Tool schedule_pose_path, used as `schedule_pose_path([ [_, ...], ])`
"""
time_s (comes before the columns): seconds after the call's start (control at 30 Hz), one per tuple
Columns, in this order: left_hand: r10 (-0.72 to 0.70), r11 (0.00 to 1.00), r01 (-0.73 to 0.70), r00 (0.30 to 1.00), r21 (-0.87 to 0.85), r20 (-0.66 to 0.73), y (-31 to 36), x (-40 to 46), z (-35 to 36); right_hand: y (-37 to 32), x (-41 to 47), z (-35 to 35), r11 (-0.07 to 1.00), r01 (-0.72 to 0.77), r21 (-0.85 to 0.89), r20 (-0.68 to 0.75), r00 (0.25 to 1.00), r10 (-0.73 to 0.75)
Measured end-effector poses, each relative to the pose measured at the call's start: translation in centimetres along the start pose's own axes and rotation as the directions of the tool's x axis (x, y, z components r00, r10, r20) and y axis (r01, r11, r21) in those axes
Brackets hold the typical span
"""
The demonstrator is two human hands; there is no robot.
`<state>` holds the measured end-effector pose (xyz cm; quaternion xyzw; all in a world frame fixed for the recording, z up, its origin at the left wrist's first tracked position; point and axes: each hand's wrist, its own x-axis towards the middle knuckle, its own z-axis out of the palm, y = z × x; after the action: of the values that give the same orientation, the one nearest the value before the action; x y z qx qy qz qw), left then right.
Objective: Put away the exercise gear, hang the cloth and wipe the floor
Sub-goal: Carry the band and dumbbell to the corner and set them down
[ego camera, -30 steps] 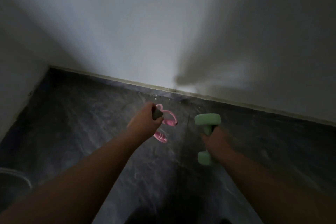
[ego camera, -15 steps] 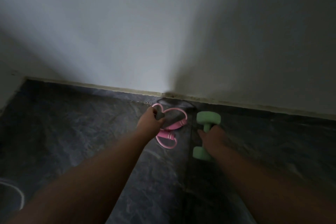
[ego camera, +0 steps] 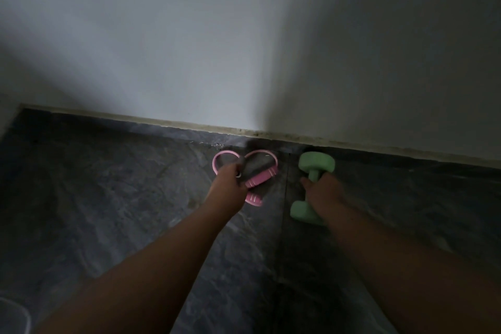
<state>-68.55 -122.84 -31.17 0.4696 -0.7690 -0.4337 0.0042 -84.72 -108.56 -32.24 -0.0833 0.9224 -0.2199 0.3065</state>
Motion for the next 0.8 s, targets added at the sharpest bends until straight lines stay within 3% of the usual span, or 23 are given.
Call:
schedule_pose_path([
  [0.3,0.121,0.96,-0.142,0.988,0.24,0.099,1.2,-2.7,-2.4,-0.7,-2.0,-3.1,0.985,0.063,-0.16,0.047,0.997,-0.057],
  [0.4,0.117,0.943,-0.136,0.99,0.303,0.079,3.4,-7.4,-6.0,-2.4,-8.1,-7.1,0.952,0.195,-0.237,0.077,0.98,-0.182],
  [0.57,0.069,0.855,-0.079,0.997,0.512,0.039,10.4,-19.4,-14.7,-7.8,-21.7,-16.0,0.724,0.607,-0.327,0.215,0.794,-0.569],
  [0.7,0.026,0.85,0.019,0.997,0.527,-0.076,17.3,-30.3,-24.6,-14.8,-33.4,-24.7,0.59,0.728,-0.348,0.312,0.684,-0.66],
  [0.8,-0.013,0.869,0.104,0.982,0.484,-0.188,23.2,-39.0,-32.7,-19.9,-41.7,-31.5,0.446,0.827,-0.342,0.377,0.556,-0.741],
])
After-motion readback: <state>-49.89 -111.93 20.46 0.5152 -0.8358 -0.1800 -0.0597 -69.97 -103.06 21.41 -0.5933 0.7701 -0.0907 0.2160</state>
